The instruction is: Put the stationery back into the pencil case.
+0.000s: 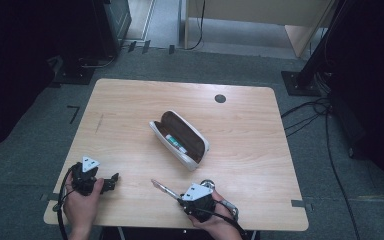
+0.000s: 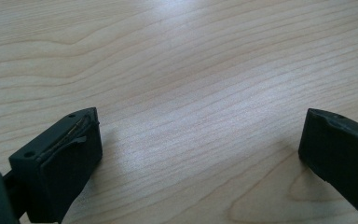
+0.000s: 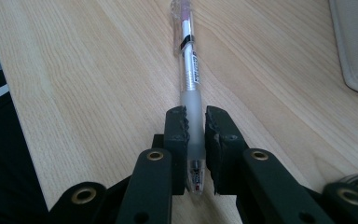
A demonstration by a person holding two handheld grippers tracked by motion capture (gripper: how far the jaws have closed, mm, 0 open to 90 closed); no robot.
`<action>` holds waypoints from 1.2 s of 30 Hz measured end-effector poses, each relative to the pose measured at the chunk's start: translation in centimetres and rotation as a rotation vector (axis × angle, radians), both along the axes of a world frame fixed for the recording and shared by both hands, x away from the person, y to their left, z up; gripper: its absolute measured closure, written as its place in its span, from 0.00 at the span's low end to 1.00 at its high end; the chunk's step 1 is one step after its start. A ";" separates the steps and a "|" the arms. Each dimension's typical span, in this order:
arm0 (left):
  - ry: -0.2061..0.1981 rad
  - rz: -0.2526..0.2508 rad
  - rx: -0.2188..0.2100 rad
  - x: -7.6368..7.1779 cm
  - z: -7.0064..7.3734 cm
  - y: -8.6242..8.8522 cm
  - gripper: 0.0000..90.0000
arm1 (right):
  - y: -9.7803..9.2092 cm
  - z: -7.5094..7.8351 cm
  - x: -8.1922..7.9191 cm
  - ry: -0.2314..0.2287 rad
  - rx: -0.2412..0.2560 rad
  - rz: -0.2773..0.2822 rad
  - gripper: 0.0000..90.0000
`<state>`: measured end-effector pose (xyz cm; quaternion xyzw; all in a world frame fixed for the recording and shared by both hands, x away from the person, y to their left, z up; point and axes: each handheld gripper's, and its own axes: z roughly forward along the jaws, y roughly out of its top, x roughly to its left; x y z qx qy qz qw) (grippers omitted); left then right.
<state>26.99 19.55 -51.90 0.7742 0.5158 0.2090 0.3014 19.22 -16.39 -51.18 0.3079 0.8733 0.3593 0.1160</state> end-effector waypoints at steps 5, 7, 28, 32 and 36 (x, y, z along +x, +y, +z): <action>0.000 0.000 0.000 0.0 0.0 0.0 0.00 | 0.4 0.2 -0.2 0.001 -0.026 -0.017 0.90; 0.000 0.000 0.000 0.0 0.0 0.0 0.00 | 0.5 0.3 -0.2 0.000 -0.033 -0.017 0.90; 0.000 0.000 0.000 0.0 0.0 0.0 0.00 | -0.1 1.9 0.0 -0.018 0.082 -0.064 0.91; 0.000 0.000 0.000 0.0 0.0 0.0 0.00 | -0.1 2.4 0.0 -0.026 0.096 -0.062 0.91; 0.000 0.000 0.000 0.0 0.0 0.0 0.00 | -0.1 2.9 0.1 -0.035 0.111 -0.068 0.91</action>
